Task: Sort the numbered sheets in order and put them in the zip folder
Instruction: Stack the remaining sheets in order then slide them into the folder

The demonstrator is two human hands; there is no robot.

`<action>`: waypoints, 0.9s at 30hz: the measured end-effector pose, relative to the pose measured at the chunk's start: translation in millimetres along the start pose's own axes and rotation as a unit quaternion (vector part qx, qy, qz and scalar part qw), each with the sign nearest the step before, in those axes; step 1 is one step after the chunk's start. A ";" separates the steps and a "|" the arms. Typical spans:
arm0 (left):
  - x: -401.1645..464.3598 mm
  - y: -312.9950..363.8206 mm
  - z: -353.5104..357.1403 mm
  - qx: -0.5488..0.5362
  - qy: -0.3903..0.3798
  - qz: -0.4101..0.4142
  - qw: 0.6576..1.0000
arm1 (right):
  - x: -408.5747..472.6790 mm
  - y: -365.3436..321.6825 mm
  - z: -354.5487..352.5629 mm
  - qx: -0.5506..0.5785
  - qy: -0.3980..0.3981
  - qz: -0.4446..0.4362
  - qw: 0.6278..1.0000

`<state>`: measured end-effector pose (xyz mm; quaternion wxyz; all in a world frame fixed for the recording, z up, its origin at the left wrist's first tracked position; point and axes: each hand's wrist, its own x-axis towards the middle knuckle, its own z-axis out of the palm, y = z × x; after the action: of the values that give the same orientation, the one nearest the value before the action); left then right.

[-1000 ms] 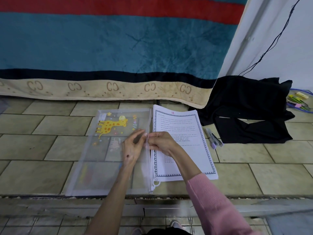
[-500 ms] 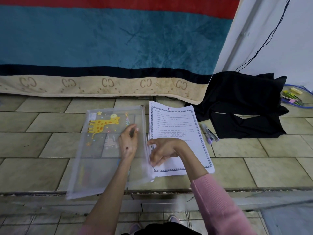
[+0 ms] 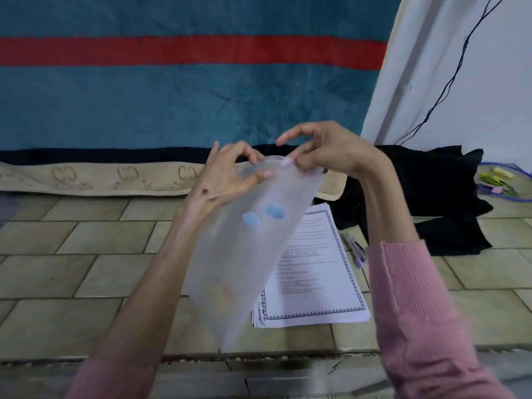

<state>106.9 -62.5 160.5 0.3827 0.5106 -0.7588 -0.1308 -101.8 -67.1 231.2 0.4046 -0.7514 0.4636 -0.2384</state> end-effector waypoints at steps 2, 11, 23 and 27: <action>11.4 12.5 -0.2 -0.005 -0.026 0.029 0.999 | -2.9 -7.4 -16.4 -0.017 -0.027 -0.018 0.999; 42.7 41.3 18.9 -0.030 -0.041 -0.032 0.998 | -18.6 46.8 -41.6 -0.002 0.197 -0.018 0.980; 61.8 89.3 56.1 -0.036 -0.096 -0.018 0.995 | -22.5 109.1 0.6 0.232 0.340 -0.061 0.909; 62.5 92.8 67.6 0.018 -0.063 -0.025 0.998 | -21.0 116.0 6.0 0.254 0.362 -0.055 0.895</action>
<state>-15.7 -88.9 197.6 0.3220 0.5267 -0.7706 -0.1585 -165.5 -74.3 132.1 0.3717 -0.5089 0.4598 -0.6257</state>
